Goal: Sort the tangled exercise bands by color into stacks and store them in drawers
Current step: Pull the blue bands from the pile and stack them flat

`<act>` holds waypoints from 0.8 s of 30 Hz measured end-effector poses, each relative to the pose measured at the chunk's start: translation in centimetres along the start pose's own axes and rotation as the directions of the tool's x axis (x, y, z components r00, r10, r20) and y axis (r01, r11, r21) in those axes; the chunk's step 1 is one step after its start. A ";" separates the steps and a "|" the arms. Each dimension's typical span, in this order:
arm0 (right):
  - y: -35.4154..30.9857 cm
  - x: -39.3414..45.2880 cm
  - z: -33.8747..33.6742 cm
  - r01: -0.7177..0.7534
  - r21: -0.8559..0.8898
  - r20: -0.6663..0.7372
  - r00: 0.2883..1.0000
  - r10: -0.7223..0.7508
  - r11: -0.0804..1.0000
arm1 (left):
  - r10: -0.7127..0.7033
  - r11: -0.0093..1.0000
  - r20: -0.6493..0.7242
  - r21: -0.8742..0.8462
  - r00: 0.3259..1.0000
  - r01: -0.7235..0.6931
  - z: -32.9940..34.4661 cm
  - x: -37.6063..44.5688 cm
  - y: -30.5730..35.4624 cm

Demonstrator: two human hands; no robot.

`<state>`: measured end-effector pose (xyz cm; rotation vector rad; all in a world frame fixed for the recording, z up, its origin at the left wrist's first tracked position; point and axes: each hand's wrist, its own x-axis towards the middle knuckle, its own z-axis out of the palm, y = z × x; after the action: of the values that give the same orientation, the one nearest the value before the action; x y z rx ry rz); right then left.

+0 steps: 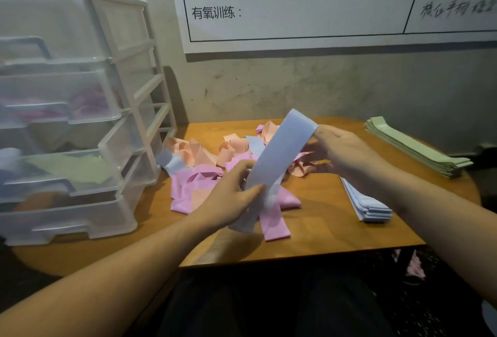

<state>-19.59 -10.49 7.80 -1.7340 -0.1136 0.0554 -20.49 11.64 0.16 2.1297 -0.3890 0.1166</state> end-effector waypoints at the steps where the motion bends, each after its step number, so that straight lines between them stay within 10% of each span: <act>1: -0.1 0.0 0.0 -0.004 0.048 0.013 1.000 0.003 0.999 | -0.006 0.999 0.008 0.053 1.000 0.006 0.0 0.1 0.0; 24: -0.3 -0.9 -1.3 0.015 0.349 0.125 0.990 -0.062 0.937 | 0.179 0.955 -0.141 -0.212 0.974 -0.207 -1.2 3.8 7.8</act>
<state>-20.36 -11.80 8.27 -1.3723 -0.2235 0.1550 -19.28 7.77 7.89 1.8473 -0.5144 0.2981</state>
